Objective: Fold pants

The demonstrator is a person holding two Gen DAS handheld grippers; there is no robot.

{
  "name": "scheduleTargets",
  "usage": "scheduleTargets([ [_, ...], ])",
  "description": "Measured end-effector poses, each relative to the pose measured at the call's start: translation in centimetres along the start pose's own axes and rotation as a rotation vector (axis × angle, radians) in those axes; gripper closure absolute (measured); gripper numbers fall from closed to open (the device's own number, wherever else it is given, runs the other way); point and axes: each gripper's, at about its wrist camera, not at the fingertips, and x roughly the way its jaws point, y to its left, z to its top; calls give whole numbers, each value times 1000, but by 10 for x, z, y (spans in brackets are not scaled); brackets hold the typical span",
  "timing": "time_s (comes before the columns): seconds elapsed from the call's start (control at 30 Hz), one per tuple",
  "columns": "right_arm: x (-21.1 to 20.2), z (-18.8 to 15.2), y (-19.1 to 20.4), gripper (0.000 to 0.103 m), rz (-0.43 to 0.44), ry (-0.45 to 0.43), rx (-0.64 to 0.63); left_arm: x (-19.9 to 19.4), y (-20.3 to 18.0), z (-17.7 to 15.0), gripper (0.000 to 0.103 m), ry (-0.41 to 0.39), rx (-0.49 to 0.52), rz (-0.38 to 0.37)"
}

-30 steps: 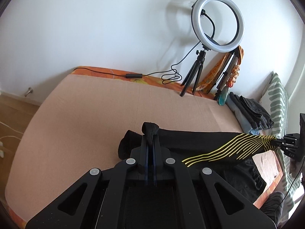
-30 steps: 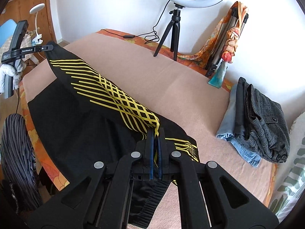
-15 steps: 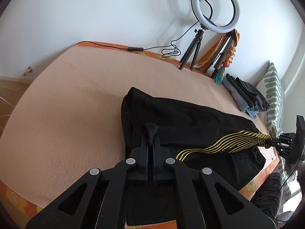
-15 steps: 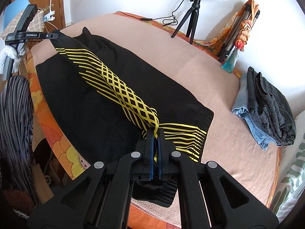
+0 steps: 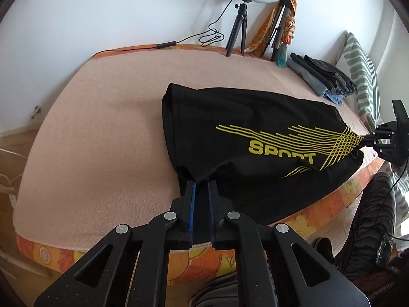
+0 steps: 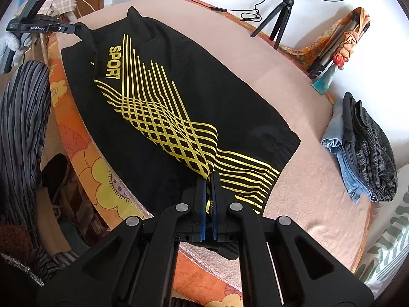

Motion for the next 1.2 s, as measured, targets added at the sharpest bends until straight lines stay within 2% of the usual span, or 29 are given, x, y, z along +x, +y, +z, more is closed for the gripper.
scheduleTargets([
  [0.1,1,1,1,99,-4,19,-21,-6,5,-1,92,-3,-8,33],
  [0.23,4,6,-1,99,-12,33,-32,-9,0,2,88,-15,26,28],
  [0.37,6,10,1,99,-14,48,-54,6,-19,7,64,32,113,25],
  [0.43,8,11,2,99,-20,56,-59,19,-25,9,62,70,145,50],
  [0.47,9,11,2,99,-21,58,-58,24,-26,8,58,88,145,66],
  [0.6,8,8,1,99,-18,57,-52,39,-19,2,58,133,115,96],
  [0.63,9,8,1,99,-16,58,-49,43,-17,0,65,144,107,86],
  [0.67,10,7,1,99,-16,60,-45,45,-15,-2,80,149,102,74],
  [0.7,11,8,0,99,-16,63,-44,44,-15,-3,84,132,104,77],
  [0.73,12,8,0,99,-20,65,-44,42,-14,-3,93,125,103,79],
  [0.87,11,11,-2,99,-23,67,-52,33,-9,-2,98,110,83,40],
  [1.03,3,12,-8,99,-13,60,-47,18,-10,-6,101,92,94,33],
  [1.2,11,4,-4,99,48,115,-53,20,-3,-17,101,140,103,93],
])
